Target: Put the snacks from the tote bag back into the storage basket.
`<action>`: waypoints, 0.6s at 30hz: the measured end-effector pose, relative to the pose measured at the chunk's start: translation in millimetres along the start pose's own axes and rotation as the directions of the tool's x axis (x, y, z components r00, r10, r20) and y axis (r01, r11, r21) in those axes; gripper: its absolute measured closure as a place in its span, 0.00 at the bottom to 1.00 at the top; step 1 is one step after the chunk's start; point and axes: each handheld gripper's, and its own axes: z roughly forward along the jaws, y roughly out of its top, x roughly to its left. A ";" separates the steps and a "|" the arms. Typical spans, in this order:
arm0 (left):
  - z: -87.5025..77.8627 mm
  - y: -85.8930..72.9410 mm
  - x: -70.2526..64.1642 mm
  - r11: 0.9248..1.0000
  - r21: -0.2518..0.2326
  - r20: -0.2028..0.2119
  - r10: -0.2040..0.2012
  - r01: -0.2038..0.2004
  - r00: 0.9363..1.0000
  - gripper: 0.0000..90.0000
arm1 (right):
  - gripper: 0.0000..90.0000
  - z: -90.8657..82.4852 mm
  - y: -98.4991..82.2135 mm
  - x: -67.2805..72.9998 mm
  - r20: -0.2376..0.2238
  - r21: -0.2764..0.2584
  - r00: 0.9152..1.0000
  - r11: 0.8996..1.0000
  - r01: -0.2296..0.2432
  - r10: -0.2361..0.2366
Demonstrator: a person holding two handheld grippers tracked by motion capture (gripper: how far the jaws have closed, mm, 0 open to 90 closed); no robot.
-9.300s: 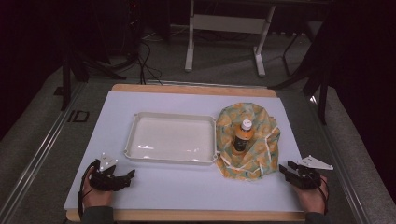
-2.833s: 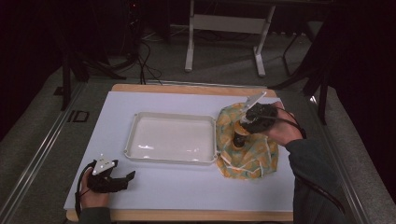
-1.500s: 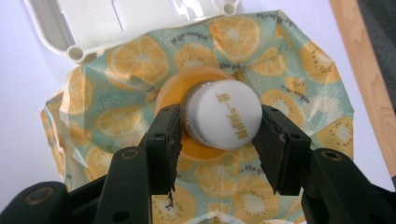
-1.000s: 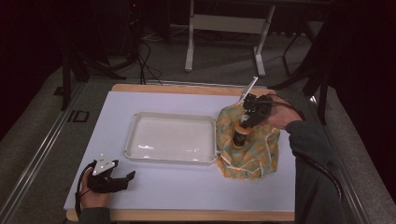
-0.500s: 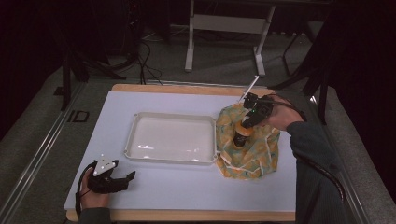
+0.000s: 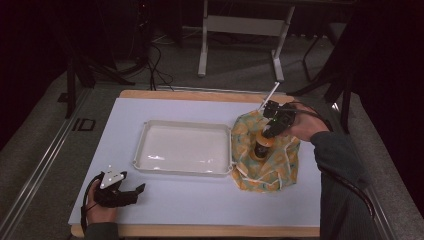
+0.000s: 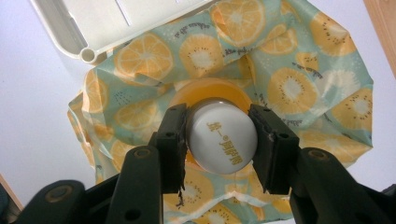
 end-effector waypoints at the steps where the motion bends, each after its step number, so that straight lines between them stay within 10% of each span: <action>1: 0.0 0.0 0.1 1.000 0.000 0.000 0.001 -0.001 1.000 0.21 | 0.65 -1.4 -0.2 0.0 0.003 -0.003 1.000 1.000 -0.002 0.002; 18: 0.2 0.1 0.0 1.000 0.001 0.001 0.000 0.000 1.000 0.21 | 0.65 -18.3 4.7 1.1 0.026 0.012 0.999 0.999 -0.037 0.036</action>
